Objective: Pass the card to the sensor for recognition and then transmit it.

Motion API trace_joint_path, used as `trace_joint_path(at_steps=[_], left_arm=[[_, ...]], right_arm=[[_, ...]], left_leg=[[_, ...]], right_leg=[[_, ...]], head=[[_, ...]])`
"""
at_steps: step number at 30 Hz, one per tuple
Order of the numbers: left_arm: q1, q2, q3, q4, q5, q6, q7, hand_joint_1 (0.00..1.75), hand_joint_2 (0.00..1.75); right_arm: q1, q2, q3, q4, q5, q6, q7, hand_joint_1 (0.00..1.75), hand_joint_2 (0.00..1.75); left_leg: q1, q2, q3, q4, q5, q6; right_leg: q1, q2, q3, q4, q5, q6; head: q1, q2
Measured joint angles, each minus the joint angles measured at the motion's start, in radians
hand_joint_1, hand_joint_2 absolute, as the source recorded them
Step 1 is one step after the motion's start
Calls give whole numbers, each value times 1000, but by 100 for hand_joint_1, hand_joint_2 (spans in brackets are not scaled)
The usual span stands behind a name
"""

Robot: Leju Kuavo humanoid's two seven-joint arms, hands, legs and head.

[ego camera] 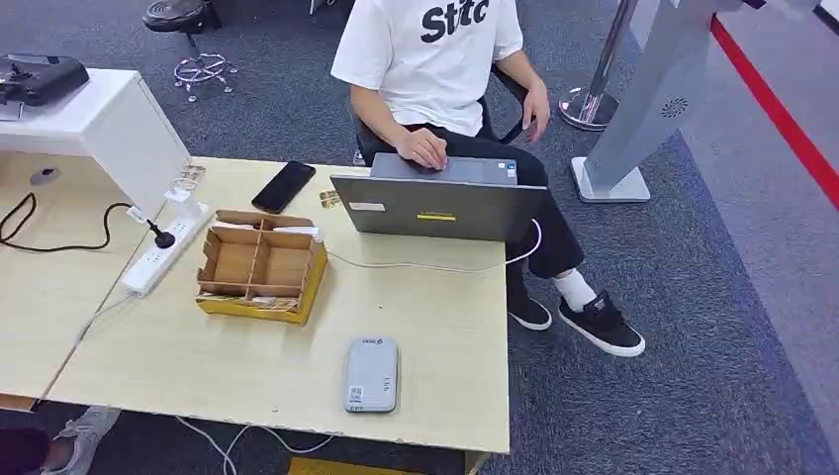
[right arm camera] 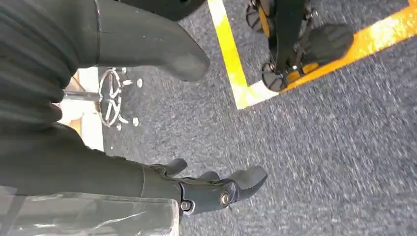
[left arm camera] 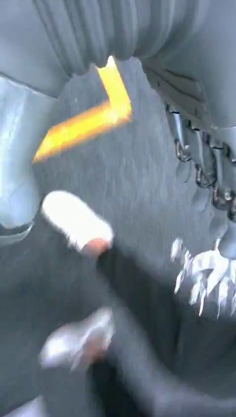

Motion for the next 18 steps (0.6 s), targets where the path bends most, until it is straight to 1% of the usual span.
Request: trace_joint_path(at_steps=[1, 2, 3, 4, 5, 6, 8, 9, 10, 12, 13, 14, 15, 16, 17, 18], left_arm=[[2, -13, 0, -49, 3, -18, -7, 0, 175], [13, -23, -3, -121, 28, -41, -22, 0, 175], [30, -39, -16, -207, 56, -47, -33, 0, 175], [55, -50, -41, -306, 78, -35, -39, 0, 175], [92, -56, -86, -437, 74, -13, -43, 0, 175], [126, -60, -125, -534, 59, -3, -45, 0, 175], [185, -65, -231, -760, -49, -7, -46, 0, 175], [207, -68, -287, -877, -151, -10, -47, 0, 175], [227, -68, -339, -960, -246, -8, -47, 0, 175], [258, -57, -464, -1081, -469, 20, -45, 0, 175], [266, -42, -542, -1118, -626, 46, -33, 0, 175], [265, -21, -612, -1137, -783, 71, -5, 0, 175], [261, 13, -688, -1147, -949, 86, 48, 0, 175], [252, 45, -753, -1148, -1071, 90, 112, 0, 175], [241, 88, -820, -1147, -1170, 90, 176, 0, 175], [227, 118, -880, -1142, -1231, 91, 231, 0, 175]], right_arm=[[-1, 0, 0, 0, 0, -2, 0, 0, 175], [0, 0, -1, 0, 0, -3, 0, 0, 175], [0, 0, -3, 0, -1, -3, -3, 0, 175], [1, 0, -6, 0, -2, -2, -9, 0, 175], [3, -1, -8, 0, -2, 2, -16, 0, 175], [4, -2, -9, 0, -2, 8, -20, 0, 175], [5, -3, -12, 0, 1, 17, -23, 0, 175], [4, -3, -15, 0, 5, 23, -21, 0, 175], [2, -3, -16, 0, 8, 29, -16, 0, 175], [-1, -5, -18, 0, 18, 39, -6, 0, 175], [-1, -6, -18, 0, 25, 48, -1, 0, 175], [0, -6, -18, 0, 33, 54, 3, 0, 175], [-1, -6, -18, 0, 41, 61, 7, 0, 175], [-2, -6, -18, 0, 46, 67, 9, 0, 175], [-4, -6, -18, 0, 54, 70, 10, 0, 175], [-5, -6, -18, 0, 59, 71, 10, 0, 175]], left_leg=[[0, 0, 0, 0, 0, 0], [0, 1, 0, 0, 0, 0], [2, 2, 1, 0, 0, 0], [3, 4, 1, 0, 0, -1], [3, 4, 1, 0, 0, -1], [3, 4, 1, 0, 0, -1], [2, -2, -1, 0, 1, -1], [2, -4, -1, 0, 1, -1], [2, -5, -1, 0, 2, -1], [2, -3, -1, 0, 2, -1], [2, -3, -1, 0, 3, -1], [2, -4, -2, 0, 3, -1], [2, -4, -1, 0, 4, -2], [2, -3, -1, 0, 4, -2], [2, -3, -1, 0, 5, -3], [2, -2, -1, 0, 5, -3]], right_leg=[[0, 0, 0, 0, 0, 0], [0, 1, 0, 1, 0, 0], [2, 2, 0, 1, 0, 0], [2, 3, 0, 1, 0, -1], [3, 3, -1, 1, 0, -1], [3, 3, -3, 0, 0, -1], [2, -2, -3, 0, 0, -1], [2, -5, -2, 0, -1, -1], [2, -5, -2, 0, -1, -1], [2, -4, -3, 0, 0, -1], [2, -4, -3, 0, 1, 0], [2, -4, -2, 0, 2, 0], [2, -4, -3, 0, 3, 0], [2, -4, -3, 0, 4, -2], [2, -4, -3, 0, 4, -2], [2, -3, -3, 1, 5, -3]], head=[[0, 0], [0, 0], [-1, 0], [2, 0], [2, 0], [2, 0], [-2, 0], [-2, 0], [-1, 0], [0, 0], [0, 0], [1, 0], [1, 0], [1, 0], [1, 0], [1, 0]])
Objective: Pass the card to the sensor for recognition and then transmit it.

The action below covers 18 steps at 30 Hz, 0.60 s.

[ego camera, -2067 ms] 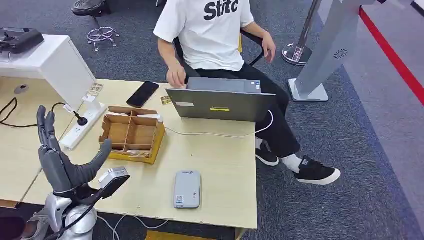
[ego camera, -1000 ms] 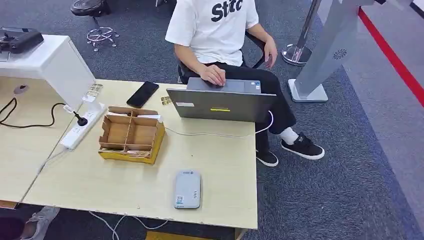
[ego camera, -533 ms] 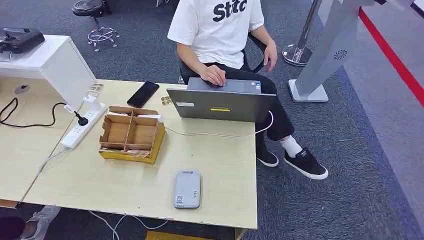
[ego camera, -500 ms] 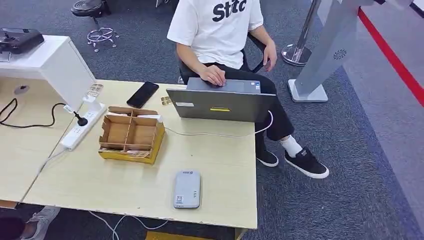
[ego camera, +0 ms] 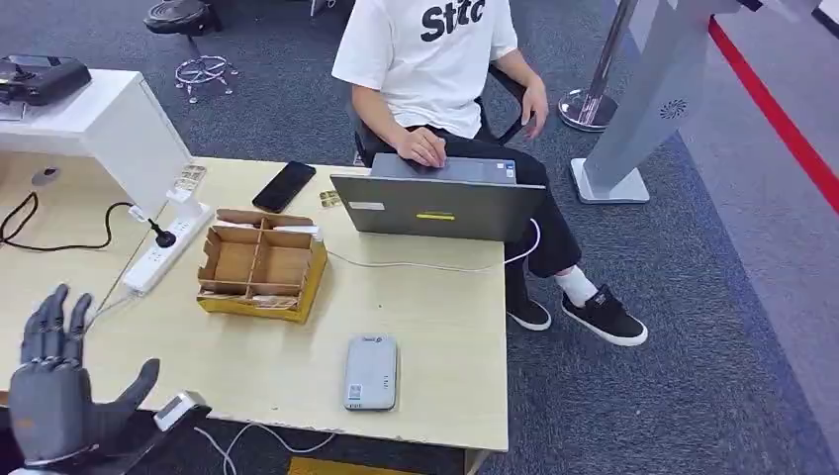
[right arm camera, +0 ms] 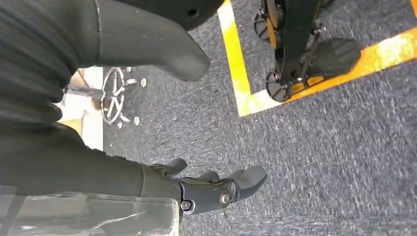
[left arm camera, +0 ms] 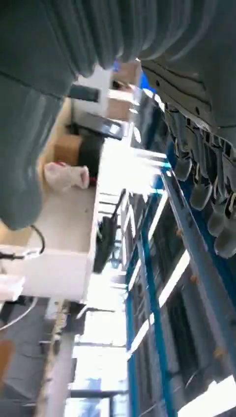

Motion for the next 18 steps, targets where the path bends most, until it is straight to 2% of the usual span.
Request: trace_joint_path(at_steps=[3, 7, 9, 12, 18], left_arm=[[-52, 100, -164, 43, -109, -29, 116, 0, 175], [-87, 179, -286, 94, -160, -54, 168, 0, 175], [-115, 213, -333, 127, -207, -107, 210, 0, 175], [-150, 246, -402, 192, -255, -149, 259, 0, 175], [-186, 272, -487, 279, -275, -149, 290, 0, 175]], right_arm=[[0, 0, 1, 0, 15, 9, 2, 0, 175], [-3, -2, 3, 0, 20, 10, 3, 0, 175], [-3, -2, 3, 0, 26, 10, 9, 0, 175], [-5, -2, 4, 0, 34, 10, 19, 0, 175], [-5, -2, 5, 0, 39, 10, 26, 0, 175]], left_leg=[[0, 0, 0, 0, 1, -1], [0, 2, 0, 0, 1, -1], [0, 2, -1, 0, 1, -1], [0, 2, -1, 0, 1, -1], [0, 2, -2, 0, 1, -1]], right_leg=[[0, 0, 0, 1, 0, 0], [0, 2, -1, 1, 0, 0], [0, 2, -1, 1, 0, 0], [0, 2, -1, 1, 0, 0], [0, 2, -2, 1, 0, 0]], head=[[0, 0], [0, 0], [0, 0], [-1, 0], [-1, 0]])
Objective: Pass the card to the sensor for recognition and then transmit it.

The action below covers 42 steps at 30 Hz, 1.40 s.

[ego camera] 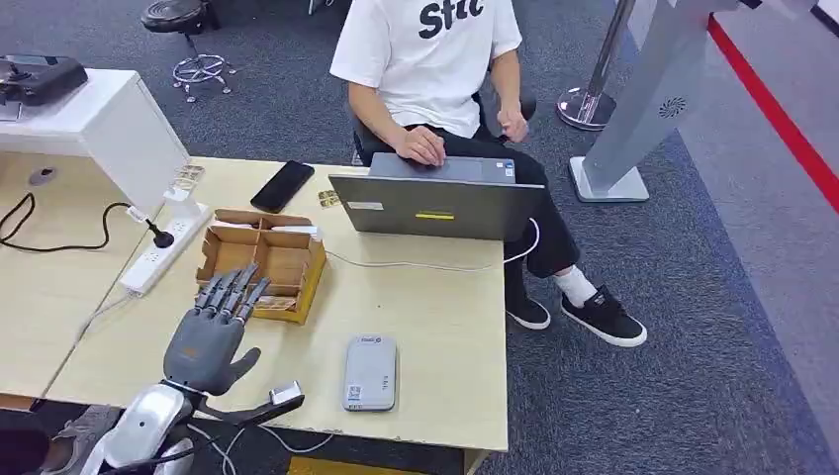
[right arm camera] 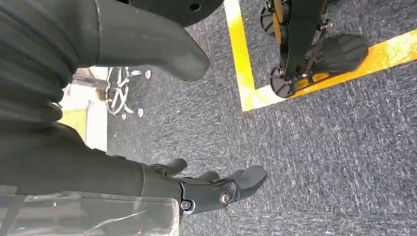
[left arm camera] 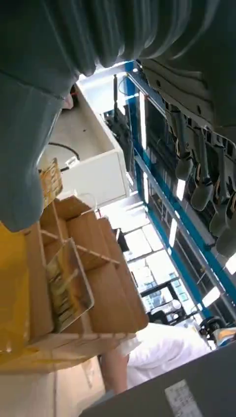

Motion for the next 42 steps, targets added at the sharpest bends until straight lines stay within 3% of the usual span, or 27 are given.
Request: trace_joint_path(at_steps=[7, 16, 42], left_arm=[[-53, 11, -49, 87, 11, 21, 21, 0, 175], [-104, 12, -59, 160, 30, 157, 15, 0, 175], [-207, 11, -59, 327, 29, 161, 28, 0, 175]], right_arm=[[0, 0, 8, 0, 16, 3, -2, 0, 175], [-2, 0, 11, 0, 43, 6, -8, 0, 175], [-4, -1, 15, 0, 66, 11, -5, 0, 175]], left_leg=[[0, 0, -1, 0, 0, 0], [0, 0, -1, 0, 0, 0], [0, 0, -1, 0, 0, 0]], right_leg=[[0, 0, 0, 0, 0, 0], [0, 0, 0, 0, 0, 0], [0, 0, 0, 0, 0, 0]], head=[[0, 0], [0, 0], [0, 0]])
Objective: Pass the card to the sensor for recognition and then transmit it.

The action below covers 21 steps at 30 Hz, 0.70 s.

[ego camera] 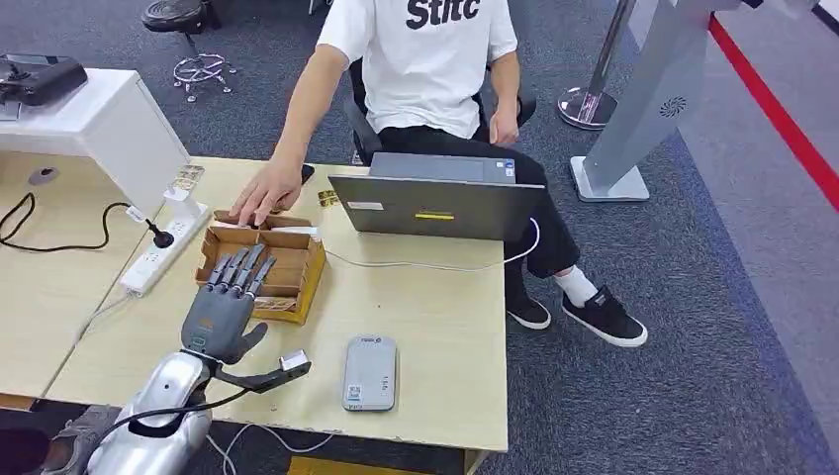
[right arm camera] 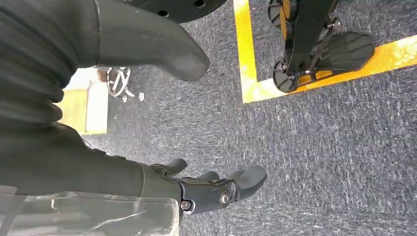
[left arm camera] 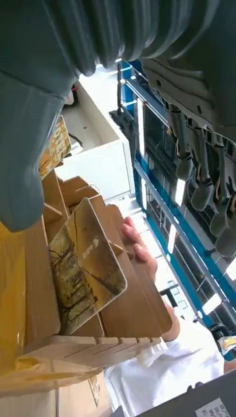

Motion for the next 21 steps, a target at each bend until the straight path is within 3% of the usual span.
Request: trace_joint_path(at_steps=[7, 8, 9, 21], left_arm=[[-3, 0, 0, 16, 2, 3, 0, 0, 175], [-4, 0, 0, 20, 2, 2, 0, 38, 175], [-4, 0, 0, 24, 3, 1, 0, 175, 175], [-11, 0, 0, 66, 21, -38, -14, 175, 175]], right_arm=[[0, 0, 0, 0, 2, 0, -3, 0, 175], [0, 0, 1, 0, 3, 0, -3, 0, 175], [0, 0, 1, 0, 3, 0, -3, 0, 175], [0, 0, 1, 0, 16, 0, -4, 0, 175]], left_leg=[[0, 0, 0, 0, 0, 0], [0, 0, 0, 0, 0, 0], [0, 0, 0, 0, 0, 0], [0, 0, 0, 0, 0, 0]], right_leg=[[0, 0, 0, 0, 0, 0], [0, 0, 0, 0, 0, 0], [0, 0, 0, 0, 0, 0], [0, 0, 0, 0, 0, 0]], head=[[0, 0], [0, 0], [0, 0], [0, 0]])
